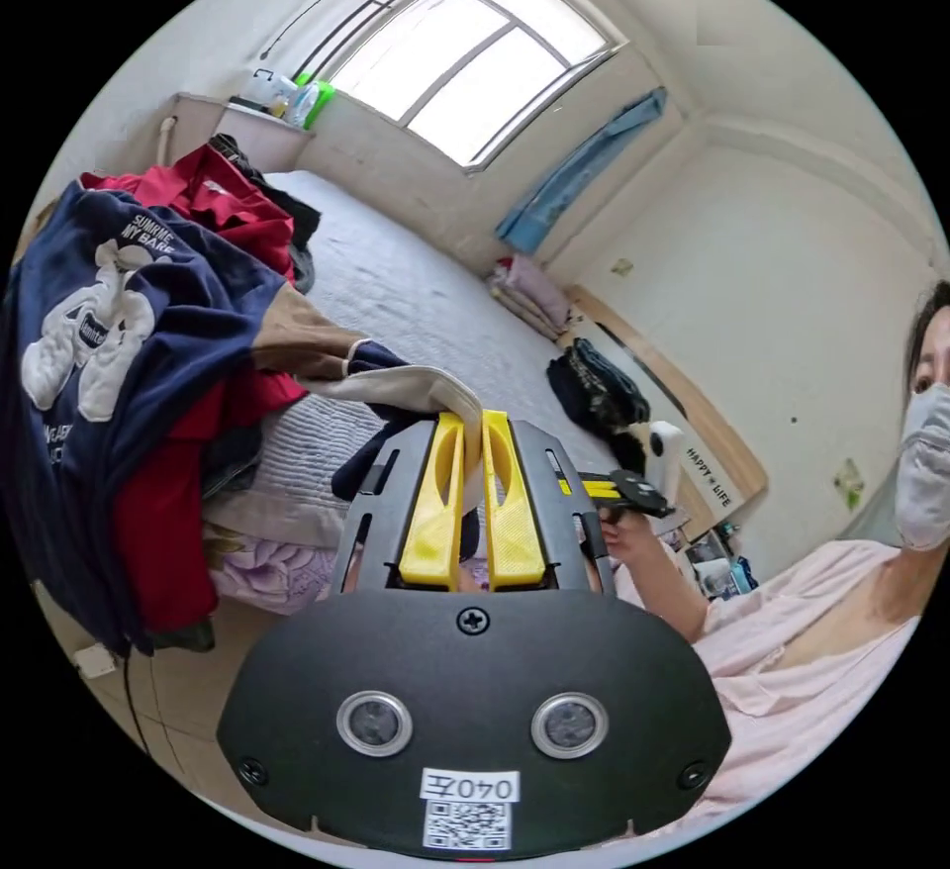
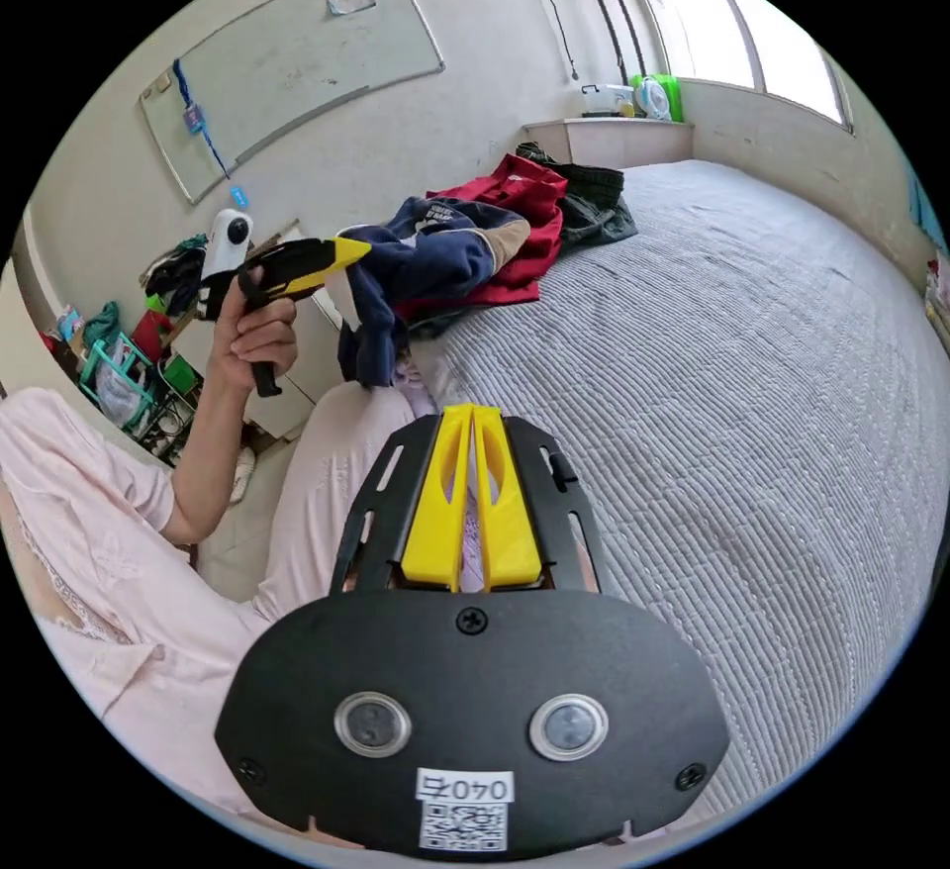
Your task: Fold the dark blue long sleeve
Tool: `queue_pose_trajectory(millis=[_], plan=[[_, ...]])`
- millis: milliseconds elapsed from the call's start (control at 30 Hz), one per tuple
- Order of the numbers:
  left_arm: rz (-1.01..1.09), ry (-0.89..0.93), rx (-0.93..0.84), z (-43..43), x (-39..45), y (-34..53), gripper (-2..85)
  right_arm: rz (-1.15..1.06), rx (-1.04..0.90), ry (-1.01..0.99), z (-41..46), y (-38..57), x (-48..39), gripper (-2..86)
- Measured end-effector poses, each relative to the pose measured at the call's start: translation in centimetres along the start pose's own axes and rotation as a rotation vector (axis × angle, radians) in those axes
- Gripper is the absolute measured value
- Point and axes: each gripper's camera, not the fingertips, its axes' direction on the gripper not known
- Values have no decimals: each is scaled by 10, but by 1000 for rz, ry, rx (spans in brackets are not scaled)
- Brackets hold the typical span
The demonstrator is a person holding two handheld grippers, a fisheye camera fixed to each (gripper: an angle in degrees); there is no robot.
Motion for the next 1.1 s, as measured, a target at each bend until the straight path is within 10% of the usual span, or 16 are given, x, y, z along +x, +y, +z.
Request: queue_pose_trajectory(millis=[467,667,833,1100], plan=[[-250,346,20,-2,-31,57,-8,375,-33,-829,-36,-49,202,194],[-131,233,17,9,0,61,-7,501,-5,-1261,-25,-49,226,83],[-123,197,198,7,11,91,9,403,69,-1140,-81,-81,219,53],[-56,-669,267,49,33,152,57,210,68,-914,-155,-107,170,51]])
